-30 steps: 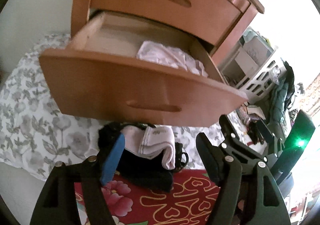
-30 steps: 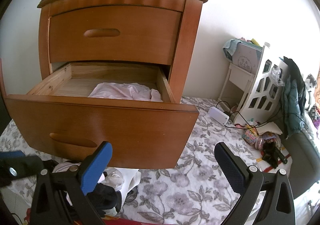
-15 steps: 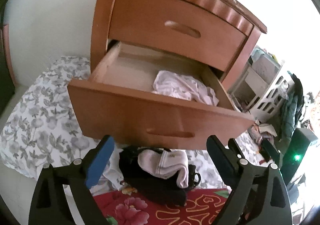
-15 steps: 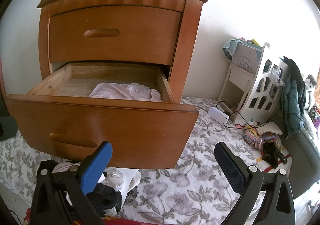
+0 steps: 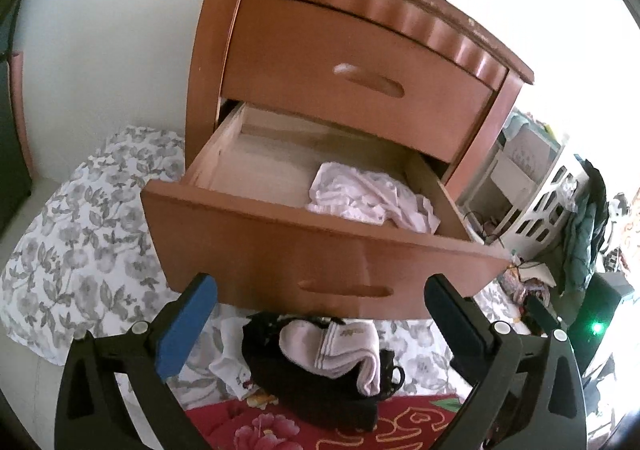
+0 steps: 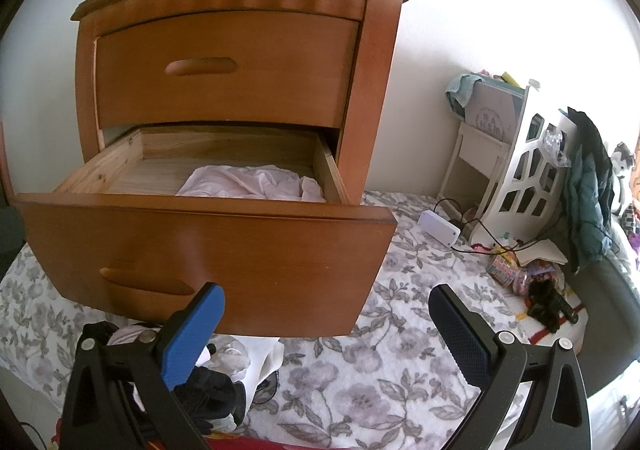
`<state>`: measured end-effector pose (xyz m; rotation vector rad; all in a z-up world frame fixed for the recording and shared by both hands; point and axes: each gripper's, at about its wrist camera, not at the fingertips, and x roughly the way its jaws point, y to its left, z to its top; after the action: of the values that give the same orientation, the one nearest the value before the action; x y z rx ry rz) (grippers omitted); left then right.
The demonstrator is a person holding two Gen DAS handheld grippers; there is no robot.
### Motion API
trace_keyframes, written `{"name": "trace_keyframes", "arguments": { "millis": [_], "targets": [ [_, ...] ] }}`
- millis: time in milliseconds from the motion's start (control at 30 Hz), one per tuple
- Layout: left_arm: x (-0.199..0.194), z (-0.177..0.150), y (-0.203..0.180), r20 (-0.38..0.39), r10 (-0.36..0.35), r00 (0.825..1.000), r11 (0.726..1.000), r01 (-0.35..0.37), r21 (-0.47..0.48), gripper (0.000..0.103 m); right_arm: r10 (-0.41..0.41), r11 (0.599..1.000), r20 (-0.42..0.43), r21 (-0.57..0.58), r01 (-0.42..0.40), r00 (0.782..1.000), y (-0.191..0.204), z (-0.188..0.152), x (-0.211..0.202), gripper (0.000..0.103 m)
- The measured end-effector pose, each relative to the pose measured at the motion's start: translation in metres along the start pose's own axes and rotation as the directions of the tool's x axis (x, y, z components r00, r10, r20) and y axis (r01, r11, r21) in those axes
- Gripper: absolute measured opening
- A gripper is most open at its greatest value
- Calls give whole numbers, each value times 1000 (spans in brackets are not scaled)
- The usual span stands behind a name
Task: Take underwear out of drawer
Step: 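Reach the left tool into the drawer toward the pink cloth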
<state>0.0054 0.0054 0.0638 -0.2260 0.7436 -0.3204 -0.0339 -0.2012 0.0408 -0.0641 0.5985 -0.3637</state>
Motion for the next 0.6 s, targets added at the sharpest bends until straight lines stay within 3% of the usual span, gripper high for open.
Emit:
{"name": "trace_keyframes", "arguments": {
  "millis": [200, 400, 467, 600],
  "targets": [
    [-4, 12, -6, 70, -21, 997, 999, 19, 35, 103, 3, 1000, -2, 11, -3, 1000, -2, 0, 0, 103],
    [7, 43, -11, 37, -63, 997, 997, 61, 50, 103, 12, 1000, 2, 26, -12, 1000, -6, 0, 0, 103],
    [16, 57, -16, -8, -32, 999, 997, 33, 73, 103, 19, 999, 0, 36, -19, 1000, -8, 0, 0, 103],
    [41, 84, -27, -89, 103, 991, 985, -89, 150, 103, 29, 997, -6, 66, -28, 1000, -14, 0, 1, 103]
  ]
}}
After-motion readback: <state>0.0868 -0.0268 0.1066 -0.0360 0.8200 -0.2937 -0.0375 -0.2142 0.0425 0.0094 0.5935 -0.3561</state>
